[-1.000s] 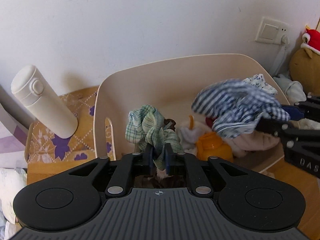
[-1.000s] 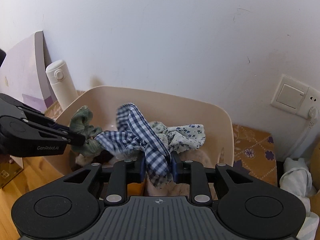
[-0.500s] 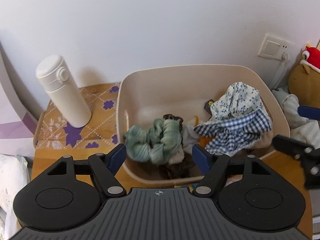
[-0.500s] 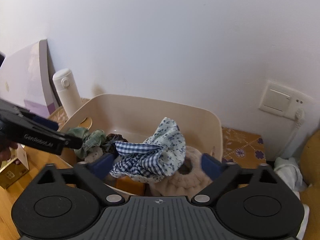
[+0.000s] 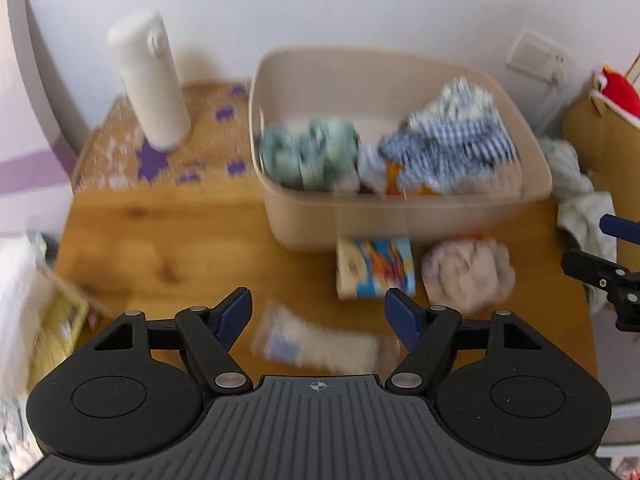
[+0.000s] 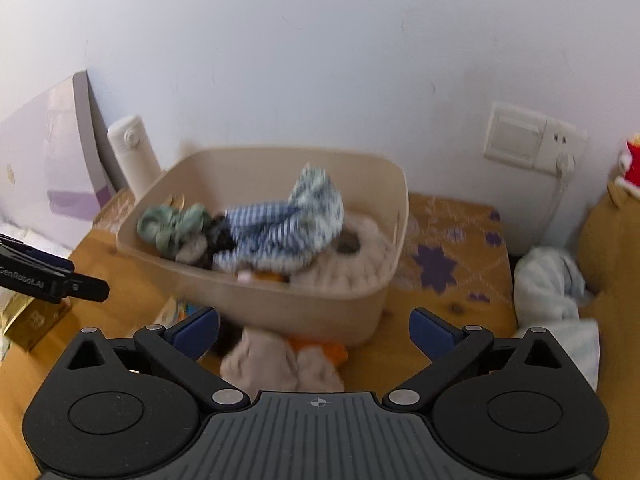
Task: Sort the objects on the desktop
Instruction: 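Withdraw both tools from the basket toward the remaining items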
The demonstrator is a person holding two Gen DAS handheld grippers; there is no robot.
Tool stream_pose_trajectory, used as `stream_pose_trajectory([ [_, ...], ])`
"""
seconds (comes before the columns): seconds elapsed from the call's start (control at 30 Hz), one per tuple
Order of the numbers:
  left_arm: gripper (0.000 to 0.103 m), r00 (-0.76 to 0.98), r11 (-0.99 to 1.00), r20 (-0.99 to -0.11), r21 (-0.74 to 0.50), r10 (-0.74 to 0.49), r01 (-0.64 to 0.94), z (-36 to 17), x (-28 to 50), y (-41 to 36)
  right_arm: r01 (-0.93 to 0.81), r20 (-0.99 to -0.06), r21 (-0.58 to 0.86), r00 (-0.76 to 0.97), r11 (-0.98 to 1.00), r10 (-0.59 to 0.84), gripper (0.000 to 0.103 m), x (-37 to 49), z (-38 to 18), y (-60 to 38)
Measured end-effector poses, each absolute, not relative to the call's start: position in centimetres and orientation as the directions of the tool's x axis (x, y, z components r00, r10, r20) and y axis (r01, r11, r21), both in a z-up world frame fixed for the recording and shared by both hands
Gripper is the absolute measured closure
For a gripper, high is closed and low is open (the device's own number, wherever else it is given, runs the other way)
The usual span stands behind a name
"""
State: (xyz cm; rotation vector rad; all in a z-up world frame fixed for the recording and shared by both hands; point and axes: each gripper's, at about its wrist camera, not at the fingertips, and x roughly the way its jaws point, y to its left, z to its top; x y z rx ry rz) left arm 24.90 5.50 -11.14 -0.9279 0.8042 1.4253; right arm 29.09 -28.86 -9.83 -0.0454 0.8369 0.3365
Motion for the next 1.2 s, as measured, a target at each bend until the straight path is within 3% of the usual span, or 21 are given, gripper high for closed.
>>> stream_pose_trajectory([
  [0.33, 0.028, 0.061, -0.149, -0.947, -0.113, 0.316, -0.982, -14.6, 27.4, 1.7, -0.29, -0.817, 0.148, 0.503, 0.945, 0.282, 0.0, 24.1, -12.9, -30.3],
  [0.77, 0.028, -0.048, 0.061, -0.98, 0.061, 0.191, -0.996, -19.7, 30.5, -0.6, -0.241, -0.856, 0.164, 0.447, 0.956, 0.259, 0.0, 22.8, -16.2, -32.6],
  [1.2, 0.028, -0.061, 0.151, -0.966, 0.101, 0.25, -0.983, -22.6, 31.5, 0.1, -0.262, -0.863, 0.167, 0.427, 0.951, 0.27, 0.0, 23.9, -18.2, -31.1],
])
